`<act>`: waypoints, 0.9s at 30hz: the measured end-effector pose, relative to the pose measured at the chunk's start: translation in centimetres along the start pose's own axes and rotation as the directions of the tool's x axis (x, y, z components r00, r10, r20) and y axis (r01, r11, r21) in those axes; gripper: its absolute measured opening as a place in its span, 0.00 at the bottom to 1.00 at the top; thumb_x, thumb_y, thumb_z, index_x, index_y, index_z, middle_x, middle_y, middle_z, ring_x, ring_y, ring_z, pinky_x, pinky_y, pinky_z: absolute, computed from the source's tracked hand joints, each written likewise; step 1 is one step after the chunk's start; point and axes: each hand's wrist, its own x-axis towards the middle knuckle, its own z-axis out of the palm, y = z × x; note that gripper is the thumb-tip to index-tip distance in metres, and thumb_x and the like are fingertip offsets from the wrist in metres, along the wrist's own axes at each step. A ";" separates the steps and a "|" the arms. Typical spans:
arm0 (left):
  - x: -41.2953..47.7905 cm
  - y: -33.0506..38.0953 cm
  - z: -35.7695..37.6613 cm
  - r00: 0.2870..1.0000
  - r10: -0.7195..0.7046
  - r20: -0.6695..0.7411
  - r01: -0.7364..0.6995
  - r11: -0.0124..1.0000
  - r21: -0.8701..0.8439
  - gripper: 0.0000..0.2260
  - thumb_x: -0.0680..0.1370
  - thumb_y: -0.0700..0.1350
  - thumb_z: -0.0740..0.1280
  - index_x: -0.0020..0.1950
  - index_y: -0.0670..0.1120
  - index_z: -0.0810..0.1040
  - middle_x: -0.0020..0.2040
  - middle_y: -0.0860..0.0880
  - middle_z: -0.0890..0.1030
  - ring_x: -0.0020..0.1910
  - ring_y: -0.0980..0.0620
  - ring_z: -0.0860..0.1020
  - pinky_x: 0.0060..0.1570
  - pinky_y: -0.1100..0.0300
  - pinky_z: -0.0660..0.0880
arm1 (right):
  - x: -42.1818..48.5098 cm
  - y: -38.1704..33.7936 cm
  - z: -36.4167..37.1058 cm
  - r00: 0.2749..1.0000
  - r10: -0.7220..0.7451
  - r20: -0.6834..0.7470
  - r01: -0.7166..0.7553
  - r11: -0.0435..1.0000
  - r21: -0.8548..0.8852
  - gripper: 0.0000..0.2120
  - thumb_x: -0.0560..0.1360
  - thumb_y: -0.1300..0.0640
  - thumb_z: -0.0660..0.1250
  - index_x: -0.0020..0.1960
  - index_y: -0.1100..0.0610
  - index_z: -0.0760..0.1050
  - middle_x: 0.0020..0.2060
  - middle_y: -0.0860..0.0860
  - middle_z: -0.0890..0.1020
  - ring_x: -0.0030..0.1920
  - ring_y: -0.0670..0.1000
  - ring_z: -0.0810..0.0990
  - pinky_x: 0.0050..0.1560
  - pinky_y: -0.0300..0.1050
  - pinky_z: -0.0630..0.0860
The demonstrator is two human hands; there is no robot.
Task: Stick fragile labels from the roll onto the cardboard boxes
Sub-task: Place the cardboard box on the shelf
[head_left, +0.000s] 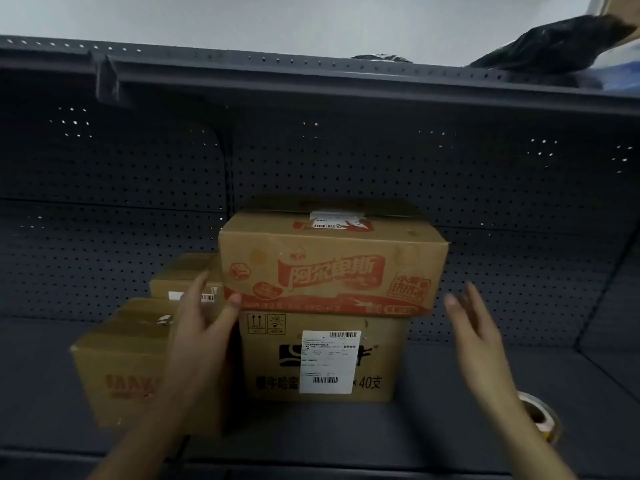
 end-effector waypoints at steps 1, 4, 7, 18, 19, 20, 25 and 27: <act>0.9 0.4 0.5 1.000 -0.009 0.010 0.010 0.999 -0.040 0.29 0.78 0.58 0.64 0.78 0.58 0.58 0.74 0.52 0.67 0.69 0.47 0.70 0.64 0.41 0.71 | 0.9 -0.3 0.5 0.999 -0.012 0.043 0.012 1.000 0.000 0.33 0.78 0.39 0.60 0.80 0.43 0.54 0.77 0.45 0.63 0.76 0.48 0.62 0.72 0.50 0.60; 3.0 1.9 1.3 0.994 -0.037 0.107 0.057 0.981 -0.187 0.27 0.78 0.62 0.61 0.76 0.57 0.63 0.64 0.55 0.77 0.56 0.57 0.77 0.58 0.48 0.75 | 3.0 -1.7 2.3 0.981 0.017 0.192 -0.028 0.998 0.051 0.33 0.75 0.33 0.60 0.77 0.40 0.60 0.71 0.43 0.72 0.70 0.46 0.72 0.74 0.54 0.64; 3.9 1.9 2.1 0.987 -0.045 0.152 0.086 0.957 -0.277 0.22 0.80 0.59 0.59 0.73 0.53 0.67 0.56 0.58 0.79 0.50 0.62 0.77 0.53 0.54 0.75 | 4.5 -0.8 3.7 0.981 0.027 0.193 -0.053 0.990 0.129 0.33 0.70 0.27 0.62 0.70 0.41 0.70 0.61 0.43 0.81 0.62 0.45 0.79 0.70 0.56 0.71; 1.5 2.7 1.4 0.990 0.104 0.092 -0.063 0.928 -0.368 0.15 0.82 0.53 0.60 0.68 0.50 0.70 0.53 0.59 0.79 0.46 0.71 0.79 0.47 0.65 0.73 | 1.4 -2.0 2.4 1.000 -0.005 0.018 0.001 0.980 0.198 0.27 0.77 0.36 0.61 0.70 0.50 0.70 0.61 0.45 0.81 0.60 0.44 0.79 0.60 0.43 0.75; 1.1 2.6 1.3 0.988 0.126 0.084 -0.086 0.924 -0.371 0.16 0.82 0.52 0.60 0.68 0.50 0.70 0.53 0.59 0.79 0.47 0.71 0.79 0.47 0.65 0.72 | 0.8 -2.0 1.8 1.000 -0.009 0.007 0.007 0.979 0.203 0.25 0.78 0.37 0.61 0.69 0.49 0.70 0.60 0.45 0.81 0.60 0.43 0.79 0.60 0.42 0.75; 0.6 2.6 1.3 0.985 0.150 0.083 -0.107 0.918 -0.382 0.16 0.82 0.52 0.60 0.69 0.50 0.70 0.54 0.59 0.79 0.48 0.70 0.79 0.47 0.63 0.73 | 0.2 -1.9 1.1 1.000 -0.017 -0.008 0.018 0.978 0.209 0.21 0.78 0.38 0.61 0.67 0.47 0.71 0.59 0.42 0.81 0.58 0.40 0.79 0.58 0.40 0.74; -1.8 2.5 2.1 0.964 0.234 0.128 -0.153 0.879 -0.452 0.14 0.82 0.51 0.62 0.67 0.54 0.70 0.58 0.59 0.80 0.58 0.57 0.79 0.53 0.53 0.79 | -2.5 -1.2 -2.5 0.991 -0.041 -0.130 0.069 0.972 0.224 0.21 0.74 0.31 0.63 0.63 0.38 0.72 0.60 0.39 0.80 0.61 0.38 0.79 0.67 0.48 0.73; -2.9 2.7 2.8 0.950 0.272 0.155 -0.169 0.863 -0.477 0.15 0.81 0.50 0.63 0.68 0.53 0.70 0.60 0.54 0.80 0.60 0.52 0.79 0.56 0.49 0.78 | -3.4 -0.9 -3.9 0.983 -0.026 -0.183 0.065 0.975 0.211 0.35 0.68 0.24 0.63 0.70 0.40 0.69 0.66 0.41 0.78 0.67 0.44 0.76 0.71 0.60 0.67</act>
